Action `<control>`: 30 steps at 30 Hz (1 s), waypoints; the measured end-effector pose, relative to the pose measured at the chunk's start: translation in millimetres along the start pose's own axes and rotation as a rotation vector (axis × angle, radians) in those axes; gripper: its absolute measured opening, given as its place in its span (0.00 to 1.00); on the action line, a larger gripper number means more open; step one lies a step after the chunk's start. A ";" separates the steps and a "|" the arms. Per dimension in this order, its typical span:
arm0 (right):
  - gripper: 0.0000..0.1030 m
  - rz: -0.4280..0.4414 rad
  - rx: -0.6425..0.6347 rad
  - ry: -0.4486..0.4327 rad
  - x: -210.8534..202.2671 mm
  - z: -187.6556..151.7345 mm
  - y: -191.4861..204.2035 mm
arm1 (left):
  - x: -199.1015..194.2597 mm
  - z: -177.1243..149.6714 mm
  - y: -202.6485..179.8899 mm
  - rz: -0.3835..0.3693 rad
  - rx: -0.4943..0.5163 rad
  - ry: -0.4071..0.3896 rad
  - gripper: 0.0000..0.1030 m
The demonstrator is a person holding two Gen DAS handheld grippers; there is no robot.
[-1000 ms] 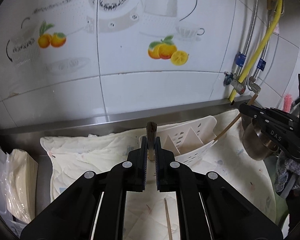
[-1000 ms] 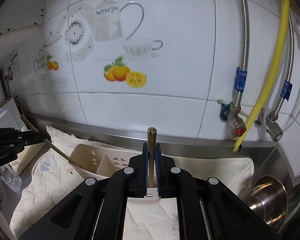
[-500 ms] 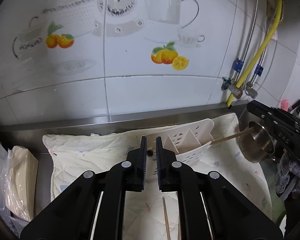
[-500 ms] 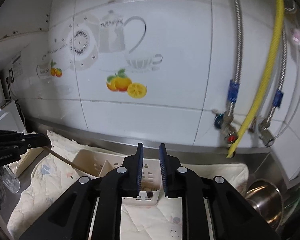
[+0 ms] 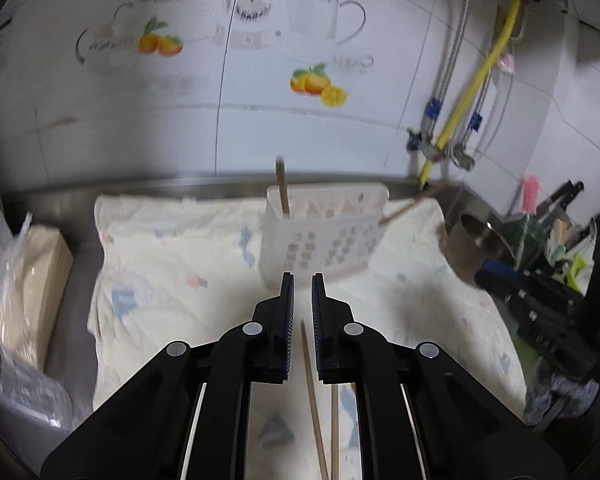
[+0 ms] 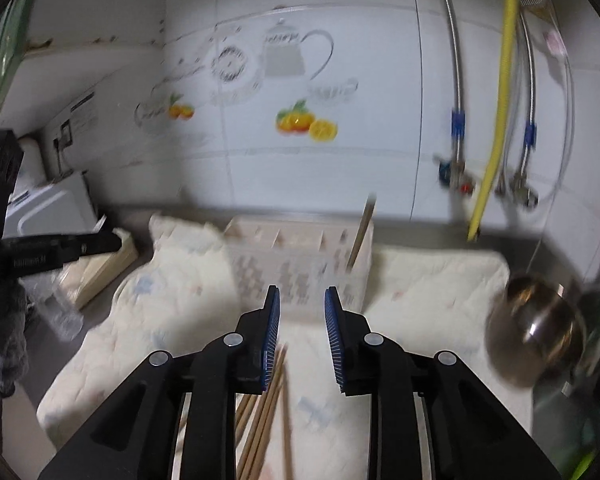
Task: Organize utensils
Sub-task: 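Lower the left tool's chopstick into the holder and open while the right tool does likewise, then close the left tool on another chopstick while the right tool grasps one too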
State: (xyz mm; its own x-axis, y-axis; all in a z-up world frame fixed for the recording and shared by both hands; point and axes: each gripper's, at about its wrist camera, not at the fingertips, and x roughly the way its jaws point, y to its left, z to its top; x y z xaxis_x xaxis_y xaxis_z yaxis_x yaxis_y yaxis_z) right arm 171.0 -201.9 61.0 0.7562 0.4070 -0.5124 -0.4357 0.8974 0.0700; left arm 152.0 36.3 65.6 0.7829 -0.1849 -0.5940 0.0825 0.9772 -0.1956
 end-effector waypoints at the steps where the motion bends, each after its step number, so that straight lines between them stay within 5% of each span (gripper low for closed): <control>1: 0.22 0.010 0.003 0.014 -1.7 -12.8 2.5 | -0.9 -7.0 0.3 0.006 0.001 0.001 0.09; 14: 0.21 0.011 0.034 0.201 1.4 -146.1 11.1 | 7.4 -110.4 5.0 0.004 -0.034 0.124 0.09; 30: 0.14 -0.008 0.049 0.274 20.5 -179.7 1.2 | 29.8 -157.1 0.1 -0.032 -0.054 0.237 0.09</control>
State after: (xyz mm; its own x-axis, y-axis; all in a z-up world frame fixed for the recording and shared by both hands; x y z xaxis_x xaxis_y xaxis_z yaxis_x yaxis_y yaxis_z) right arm 98.2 -223.1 -103.2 0.5961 0.3447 -0.7251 -0.4009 0.9103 0.1031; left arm 78.5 14.6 -74.7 0.6135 -0.2413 -0.7520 0.0672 0.9647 -0.2547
